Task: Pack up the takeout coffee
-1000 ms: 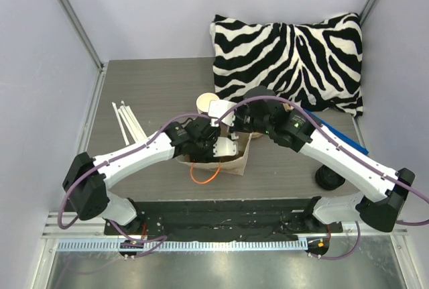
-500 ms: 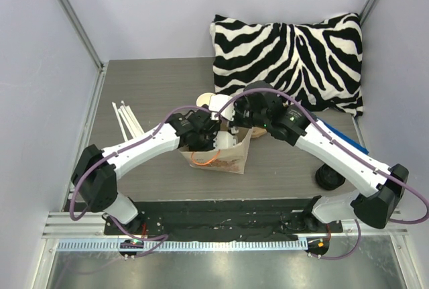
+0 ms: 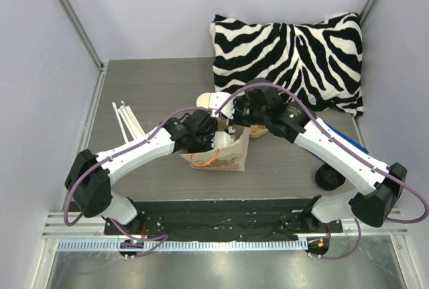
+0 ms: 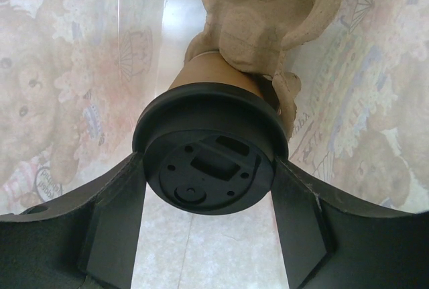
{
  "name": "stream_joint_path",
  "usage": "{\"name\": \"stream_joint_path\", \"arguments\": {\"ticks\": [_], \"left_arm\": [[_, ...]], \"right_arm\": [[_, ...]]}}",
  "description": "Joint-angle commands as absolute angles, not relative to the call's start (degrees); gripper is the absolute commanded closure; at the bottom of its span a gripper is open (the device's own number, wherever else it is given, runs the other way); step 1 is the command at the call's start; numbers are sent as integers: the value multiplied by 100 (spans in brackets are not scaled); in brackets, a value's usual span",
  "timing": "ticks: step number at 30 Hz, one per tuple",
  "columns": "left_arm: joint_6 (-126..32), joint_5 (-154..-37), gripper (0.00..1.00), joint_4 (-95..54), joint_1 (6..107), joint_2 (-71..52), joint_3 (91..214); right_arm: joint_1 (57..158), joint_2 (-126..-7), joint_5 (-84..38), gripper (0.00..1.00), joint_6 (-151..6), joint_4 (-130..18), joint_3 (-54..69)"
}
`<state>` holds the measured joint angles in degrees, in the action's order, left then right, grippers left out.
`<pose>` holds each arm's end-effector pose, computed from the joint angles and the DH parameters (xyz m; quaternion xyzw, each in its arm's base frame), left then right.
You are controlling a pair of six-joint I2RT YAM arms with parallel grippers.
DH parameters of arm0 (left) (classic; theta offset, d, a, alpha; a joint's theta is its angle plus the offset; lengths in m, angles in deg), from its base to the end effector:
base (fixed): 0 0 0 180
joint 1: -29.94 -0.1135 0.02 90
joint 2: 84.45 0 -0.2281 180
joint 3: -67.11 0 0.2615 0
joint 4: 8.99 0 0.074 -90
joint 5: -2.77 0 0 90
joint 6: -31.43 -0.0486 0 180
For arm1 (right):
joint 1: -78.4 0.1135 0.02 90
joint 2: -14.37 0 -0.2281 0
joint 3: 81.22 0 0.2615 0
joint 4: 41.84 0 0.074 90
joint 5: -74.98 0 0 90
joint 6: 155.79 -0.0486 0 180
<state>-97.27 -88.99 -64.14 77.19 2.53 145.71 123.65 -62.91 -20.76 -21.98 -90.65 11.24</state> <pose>0.2170 -0.2370 0.1934 0.6661 0.7097 -0.0320 0.2272 0.2247 0.2335 0.3367 -0.6342 0.6110 0.0501 0.4711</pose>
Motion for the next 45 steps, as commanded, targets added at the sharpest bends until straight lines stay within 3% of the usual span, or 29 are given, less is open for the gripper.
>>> {"name": "stream_joint_path", "arguments": {"ticks": [1,9,26,30,43,45], "left_arm": [[-9338,-8978,48,-6699,7635,643,14110],[-9311,-8925,29,-6857,7749,467,14409],[-9329,-8776,21,-7129,7934,318,14839],[-9320,-8784,13,-7252,7943,256,15024],[-9320,-8899,9,-7568,7952,282,15718],[-9320,-8925,0,-7613,7943,300,15780]], "right_arm": [[12348,-6315,-2354,99,-2237,-9140,1264],[12261,-6350,-2442,99,-2307,-9131,1263],[11777,-6579,-3180,99,-2615,-9272,1554],[11768,-6588,-3242,99,-2624,-9307,1527],[11742,-6500,-3260,99,-2466,-9307,1387],[11733,-6482,-3251,99,-2448,-9307,1387]]}}
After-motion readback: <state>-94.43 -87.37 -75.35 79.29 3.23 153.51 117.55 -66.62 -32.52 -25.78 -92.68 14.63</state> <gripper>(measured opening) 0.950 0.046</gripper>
